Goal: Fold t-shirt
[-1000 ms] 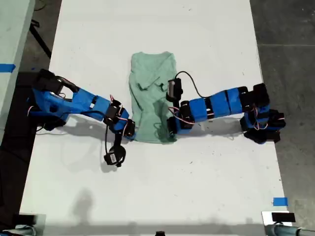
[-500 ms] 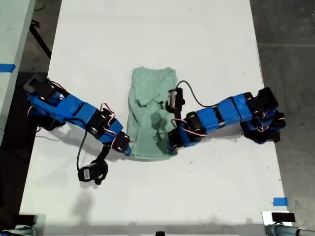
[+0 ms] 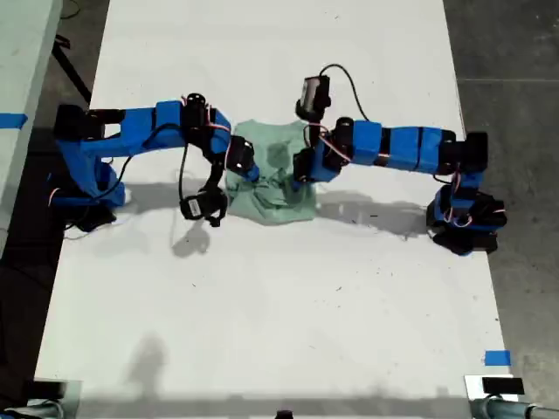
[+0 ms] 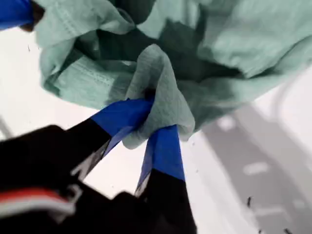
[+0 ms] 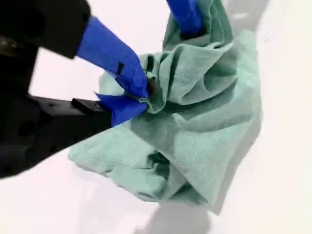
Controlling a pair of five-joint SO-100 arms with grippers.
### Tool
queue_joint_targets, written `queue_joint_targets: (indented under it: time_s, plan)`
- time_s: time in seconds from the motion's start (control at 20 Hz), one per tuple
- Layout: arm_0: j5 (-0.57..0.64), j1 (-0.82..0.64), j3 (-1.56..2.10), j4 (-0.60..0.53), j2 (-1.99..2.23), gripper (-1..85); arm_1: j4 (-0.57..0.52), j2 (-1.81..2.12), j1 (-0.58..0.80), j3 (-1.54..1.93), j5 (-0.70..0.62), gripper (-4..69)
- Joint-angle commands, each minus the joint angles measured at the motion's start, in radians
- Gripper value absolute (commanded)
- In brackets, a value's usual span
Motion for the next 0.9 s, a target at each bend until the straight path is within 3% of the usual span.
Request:
queue_joint_targets:
  time_s: [0.0, 0.25, 0.55, 0.6, 0.65, 0.7, 0.85]
  plan:
    - [0.12, -0.164, -0.098, 0.009, -0.021, 0.0, -0.031, 0.051, 0.132, -0.097, -0.137, -1.0]
    - [0.195, -0.344, -0.133, 0.018, -0.055, 0.0, -0.032, -0.094, 0.291, -0.268, -0.276, -1.1]
    - [0.225, -0.393, -0.15, -0.014, -0.1, 0.1, -0.04, -0.213, 0.333, -0.36, -0.313, -1.4]
    - [0.23, -0.394, -0.15, -0.014, -0.103, 5.3, -0.026, -0.216, 0.342, -0.362, -0.305, 4.4]
    - [0.247, -0.391, -0.15, -0.015, -0.098, 16.4, -0.017, -0.215, 0.35, -0.368, -0.322, 33.6]
    - [0.247, -0.391, -0.149, -0.015, -0.078, 20.6, 0.002, -0.206, 0.36, -0.382, -0.339, 37.6]
    - [0.249, -0.422, -0.133, -0.018, 0.038, 27.0, 0.066, -0.133, 0.422, -0.387, -0.353, 29.5]
